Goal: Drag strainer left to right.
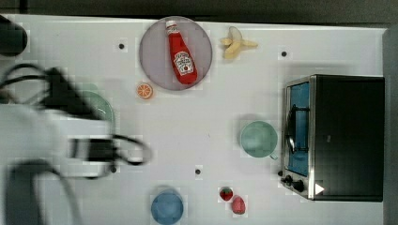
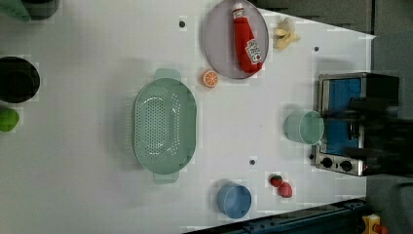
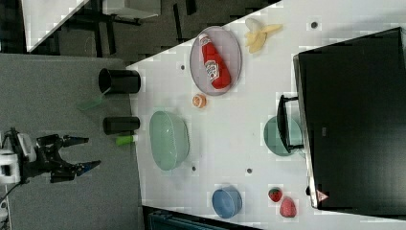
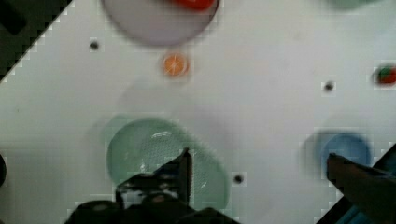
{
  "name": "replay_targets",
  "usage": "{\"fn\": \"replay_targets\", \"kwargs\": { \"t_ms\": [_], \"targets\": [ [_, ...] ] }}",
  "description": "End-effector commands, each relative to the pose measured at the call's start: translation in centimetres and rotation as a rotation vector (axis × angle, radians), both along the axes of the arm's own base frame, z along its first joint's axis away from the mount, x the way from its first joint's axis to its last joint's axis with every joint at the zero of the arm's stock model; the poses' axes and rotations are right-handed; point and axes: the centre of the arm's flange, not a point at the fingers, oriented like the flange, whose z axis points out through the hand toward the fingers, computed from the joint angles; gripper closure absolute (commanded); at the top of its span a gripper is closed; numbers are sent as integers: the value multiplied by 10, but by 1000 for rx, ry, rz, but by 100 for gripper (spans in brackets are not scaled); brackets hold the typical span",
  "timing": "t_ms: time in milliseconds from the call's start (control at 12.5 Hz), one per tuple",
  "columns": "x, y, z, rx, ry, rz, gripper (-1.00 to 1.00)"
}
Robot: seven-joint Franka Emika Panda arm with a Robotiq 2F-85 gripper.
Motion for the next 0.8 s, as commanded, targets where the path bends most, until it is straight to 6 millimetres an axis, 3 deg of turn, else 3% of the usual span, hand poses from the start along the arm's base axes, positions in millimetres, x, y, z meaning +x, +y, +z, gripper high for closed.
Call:
{"fn": "replay_targets", "kwargs": {
  "t_ms": [80, 320, 640, 800],
  "targets": [
    [-9, 52, -54, -3, 51, -334, -100],
    [-9, 94, -127, 40, 34, -535, -100],
    [-10, 108, -228, 107, 58, -601, -100],
    [-9, 111, -268, 138, 87, -614, -100]
  ]
}}
